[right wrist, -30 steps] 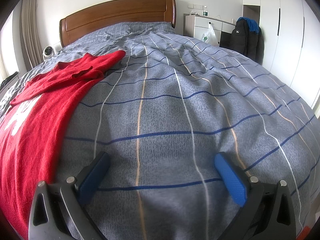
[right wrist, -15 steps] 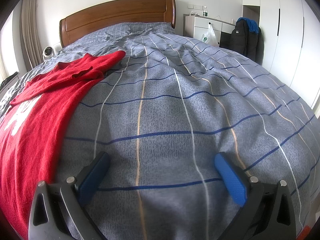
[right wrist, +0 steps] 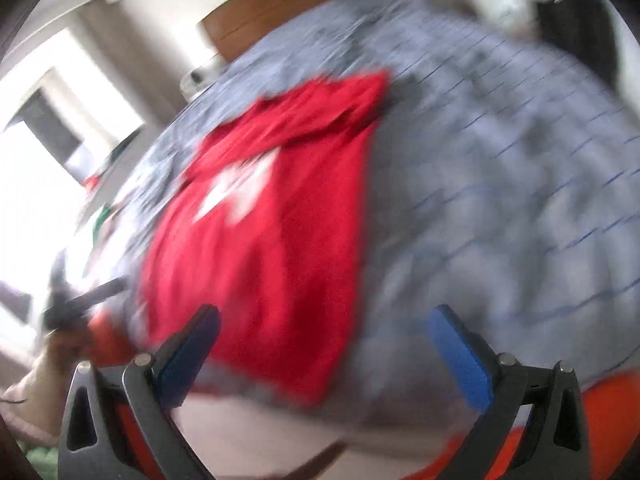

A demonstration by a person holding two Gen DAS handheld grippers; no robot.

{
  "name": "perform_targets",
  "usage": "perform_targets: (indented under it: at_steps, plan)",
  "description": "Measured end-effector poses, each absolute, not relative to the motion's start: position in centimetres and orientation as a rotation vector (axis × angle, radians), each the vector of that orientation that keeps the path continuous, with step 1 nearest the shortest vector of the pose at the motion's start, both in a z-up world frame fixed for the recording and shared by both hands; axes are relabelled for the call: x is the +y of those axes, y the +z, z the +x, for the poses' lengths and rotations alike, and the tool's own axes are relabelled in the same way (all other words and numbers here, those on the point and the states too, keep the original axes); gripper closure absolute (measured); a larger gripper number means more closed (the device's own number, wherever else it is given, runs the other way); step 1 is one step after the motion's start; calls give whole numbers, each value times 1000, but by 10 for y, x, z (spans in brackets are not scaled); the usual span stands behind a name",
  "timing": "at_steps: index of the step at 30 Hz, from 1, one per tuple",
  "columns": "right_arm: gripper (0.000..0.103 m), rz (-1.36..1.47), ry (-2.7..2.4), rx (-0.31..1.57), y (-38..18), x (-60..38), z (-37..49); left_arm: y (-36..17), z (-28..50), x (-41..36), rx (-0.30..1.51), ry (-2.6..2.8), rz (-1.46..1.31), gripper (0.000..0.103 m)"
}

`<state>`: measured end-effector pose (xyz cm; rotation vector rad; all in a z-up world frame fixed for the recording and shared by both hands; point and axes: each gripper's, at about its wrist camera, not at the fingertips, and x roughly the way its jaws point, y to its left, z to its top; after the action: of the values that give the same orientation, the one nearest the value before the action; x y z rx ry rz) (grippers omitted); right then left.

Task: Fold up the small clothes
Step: 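Grasp the sweater hem with the left gripper while the right gripper grasps the hem, then lift the hem with both grippers, fold it onto the collar, and release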

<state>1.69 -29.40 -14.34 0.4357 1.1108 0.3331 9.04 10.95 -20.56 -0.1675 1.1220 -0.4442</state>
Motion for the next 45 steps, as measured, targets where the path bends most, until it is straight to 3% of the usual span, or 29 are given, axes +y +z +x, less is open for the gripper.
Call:
perform_targets:
  at_steps: [2, 5, 7, 8, 9, 10, 11, 21, 33, 39, 45]
  plan:
    - [1, 403, 329, 1158, -163, -282, 23, -218, 91, 100, 1162, -443, -163, 11]
    - [12, 460, 331, 1233, -187, -279, 40, -225, 89, 91, 1194, -434, -125, 23]
    - [29, 480, 372, 1262, -193, -275, 47, -225, 91, 91, 1206, -450, -123, 39]
    - [38, 471, 402, 1277, -194, -271, 50, -226, 92, 92, 1219, -460, -133, 65]
    - [70, 453, 410, 1286, -194, -267, 51, -229, 95, 93, 1238, -469, -152, 99]
    - [97, 435, 399, 1295, -196, -267, 54, -232, 96, 96, 1253, -478, -185, 97]
    - [98, 442, 387, 1292, -196, -269, 56, -232, 98, 99, 1251, -478, -212, 98]
    - [99, 247, 386, 1218, -136, -274, 37, -186, 66, 127, 1142, -539, -183, 100]
    - [99, 312, 369, 1194, -129, -275, -19, -190, 31, 129, 1141, -530, -236, 100]
    - [99, 447, 380, 1118, -121, -291, 1, -159, 78, 131, 1072, -559, -300, 100]
    - [99, 479, 384, 927, -88, -317, 100, -104, 195, 105, 934, -568, -307, 99]
